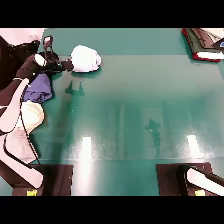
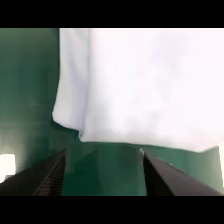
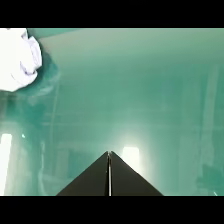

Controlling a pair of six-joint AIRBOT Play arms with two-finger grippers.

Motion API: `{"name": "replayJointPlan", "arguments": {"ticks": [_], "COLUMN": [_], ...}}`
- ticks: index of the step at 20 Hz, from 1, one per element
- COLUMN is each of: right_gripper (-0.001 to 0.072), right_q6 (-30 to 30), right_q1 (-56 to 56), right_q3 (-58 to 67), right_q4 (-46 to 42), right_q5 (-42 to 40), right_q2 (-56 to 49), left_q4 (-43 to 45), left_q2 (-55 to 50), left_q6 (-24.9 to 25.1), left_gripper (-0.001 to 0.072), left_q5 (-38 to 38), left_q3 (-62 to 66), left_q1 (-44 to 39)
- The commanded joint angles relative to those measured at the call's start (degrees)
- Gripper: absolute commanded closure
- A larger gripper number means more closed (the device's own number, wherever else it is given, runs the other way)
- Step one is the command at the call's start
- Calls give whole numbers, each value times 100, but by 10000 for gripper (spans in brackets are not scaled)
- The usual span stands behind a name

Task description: Fold the shirts.

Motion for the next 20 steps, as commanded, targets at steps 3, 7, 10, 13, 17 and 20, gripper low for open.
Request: {"name": "replayJointPlan", "arguments": {"ticks": [3, 7, 10, 13, 17, 20], "right_gripper": [693, 693, 693, 692, 692, 693], "right_q6": [2, 4, 2, 2, 2, -2], "right_q1": [4, 4, 4, 4, 4, 4], "right_q3": [2, 2, 4, 4, 4, 7], "right_q4": [0, 0, 0, 2, 33, 667], "right_q5": [157, 155, 146, 101, -107, -597], "right_q2": [2, 2, 2, 2, 4, 4], "left_q4": [-391, -1447, -1862, -1954, -2391, -3849], "left_q2": [-396, -601, -612, -605, -358, 562], "left_q6": [111, 839, 1228, 1226, 2087, 2813], "left_gripper": [151, 156, 683, 685, 685, 685], "left_q5": [662, 664, 538, -354, -2337, -3036], "left_q3": [48, 98, 208, 866, 2684, 2994], "left_q1": [4, 4, 7, 7, 7, 2]}}
